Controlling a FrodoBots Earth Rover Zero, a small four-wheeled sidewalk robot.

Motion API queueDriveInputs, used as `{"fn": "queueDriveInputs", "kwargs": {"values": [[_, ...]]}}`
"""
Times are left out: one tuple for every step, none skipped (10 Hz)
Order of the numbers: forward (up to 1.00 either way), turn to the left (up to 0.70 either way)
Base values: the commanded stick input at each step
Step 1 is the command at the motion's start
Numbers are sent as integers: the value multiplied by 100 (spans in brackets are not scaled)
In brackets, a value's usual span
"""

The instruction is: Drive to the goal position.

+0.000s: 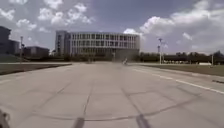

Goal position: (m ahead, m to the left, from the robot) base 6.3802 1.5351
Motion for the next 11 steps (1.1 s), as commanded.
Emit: {"fn": "queueDriveInputs", "kwargs": {"values": [[70,0],[70,0],[70,0],[70,0],[70,0],[70,0],[70,6],[70,21],[70,6],[70,0],[70,0]]}}
